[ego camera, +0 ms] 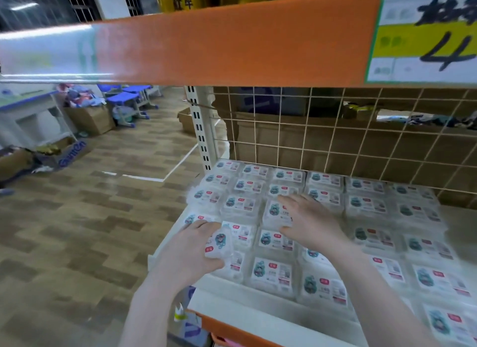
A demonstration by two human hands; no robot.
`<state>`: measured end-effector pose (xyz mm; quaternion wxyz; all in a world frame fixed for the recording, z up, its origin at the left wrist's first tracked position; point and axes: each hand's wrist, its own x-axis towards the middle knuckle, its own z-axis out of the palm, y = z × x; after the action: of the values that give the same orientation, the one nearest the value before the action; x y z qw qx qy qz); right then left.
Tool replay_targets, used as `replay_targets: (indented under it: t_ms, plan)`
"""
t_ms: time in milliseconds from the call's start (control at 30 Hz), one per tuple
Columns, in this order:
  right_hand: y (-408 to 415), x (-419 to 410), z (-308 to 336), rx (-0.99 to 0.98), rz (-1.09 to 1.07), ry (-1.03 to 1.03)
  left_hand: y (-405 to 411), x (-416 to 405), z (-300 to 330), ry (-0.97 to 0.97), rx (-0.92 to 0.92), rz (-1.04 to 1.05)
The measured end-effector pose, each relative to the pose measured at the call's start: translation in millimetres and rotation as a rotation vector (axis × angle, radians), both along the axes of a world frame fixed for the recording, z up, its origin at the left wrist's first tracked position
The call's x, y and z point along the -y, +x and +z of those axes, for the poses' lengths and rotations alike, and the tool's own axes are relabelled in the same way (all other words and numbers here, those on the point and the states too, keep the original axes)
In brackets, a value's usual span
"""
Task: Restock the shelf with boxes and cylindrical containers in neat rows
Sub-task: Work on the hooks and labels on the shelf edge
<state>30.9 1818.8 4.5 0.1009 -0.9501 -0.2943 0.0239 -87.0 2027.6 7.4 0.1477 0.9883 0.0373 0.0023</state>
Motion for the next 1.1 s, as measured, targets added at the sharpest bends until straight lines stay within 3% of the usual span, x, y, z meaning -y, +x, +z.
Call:
replay_targets:
  t_ms: [767,967,1100]
  plan:
    - [8.6,-13.3,-11.5,-0.066,-0.021,0.063,11.6,-15.5,0.5,-0.018,-0.030,-0.067]
    - [2.4,-12.5,-13.8,-0.021,-0.041,0.097,10.5,-17.7,1.5,-0.013,-0.006,-0.023]
    - [-10.5,-4.4,-9.6,0.113,-0.117,0.109,8.5,-17.5,2.0,-0.007,0.003,0.016]
